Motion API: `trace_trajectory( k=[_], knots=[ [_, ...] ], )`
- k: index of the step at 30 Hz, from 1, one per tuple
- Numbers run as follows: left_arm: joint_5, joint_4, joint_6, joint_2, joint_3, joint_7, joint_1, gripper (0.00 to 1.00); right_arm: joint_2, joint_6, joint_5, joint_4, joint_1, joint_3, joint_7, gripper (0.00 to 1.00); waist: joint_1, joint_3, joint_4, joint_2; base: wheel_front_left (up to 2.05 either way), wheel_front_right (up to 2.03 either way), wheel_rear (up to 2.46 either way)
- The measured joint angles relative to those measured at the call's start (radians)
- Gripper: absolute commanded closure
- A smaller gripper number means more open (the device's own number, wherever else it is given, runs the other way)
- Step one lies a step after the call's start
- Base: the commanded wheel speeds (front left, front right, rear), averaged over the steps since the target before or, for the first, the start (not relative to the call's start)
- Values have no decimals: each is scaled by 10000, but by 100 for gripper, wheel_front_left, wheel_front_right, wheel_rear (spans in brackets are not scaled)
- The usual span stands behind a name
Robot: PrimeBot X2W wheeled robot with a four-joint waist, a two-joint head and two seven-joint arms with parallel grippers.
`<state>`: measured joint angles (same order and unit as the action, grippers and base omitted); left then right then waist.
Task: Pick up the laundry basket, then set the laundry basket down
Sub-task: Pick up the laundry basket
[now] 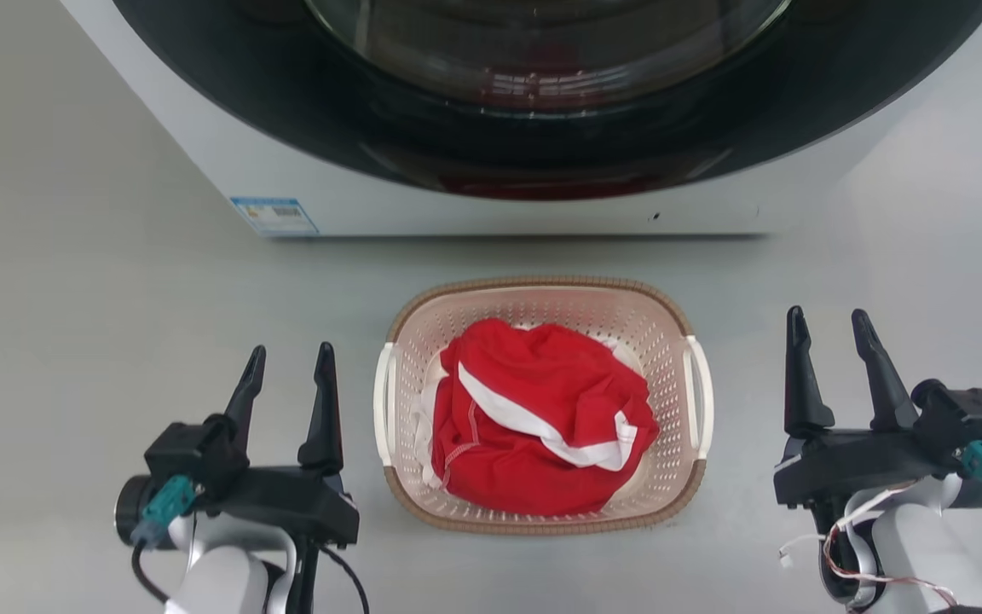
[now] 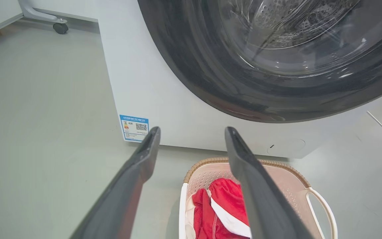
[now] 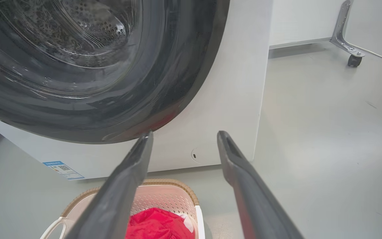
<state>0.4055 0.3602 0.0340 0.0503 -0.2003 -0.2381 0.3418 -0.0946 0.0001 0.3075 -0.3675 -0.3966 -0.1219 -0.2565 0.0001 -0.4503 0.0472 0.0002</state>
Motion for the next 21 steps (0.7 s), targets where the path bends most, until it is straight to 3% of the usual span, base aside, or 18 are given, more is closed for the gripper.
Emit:
trace_trajectory(
  k=[21],
  knots=[
    [198,2748,0,-184,-731,178,3459,0,-313,-15,-109,-1827,-2505,144,0,0,0,-3091,591,0,0,0,0]
  ],
)
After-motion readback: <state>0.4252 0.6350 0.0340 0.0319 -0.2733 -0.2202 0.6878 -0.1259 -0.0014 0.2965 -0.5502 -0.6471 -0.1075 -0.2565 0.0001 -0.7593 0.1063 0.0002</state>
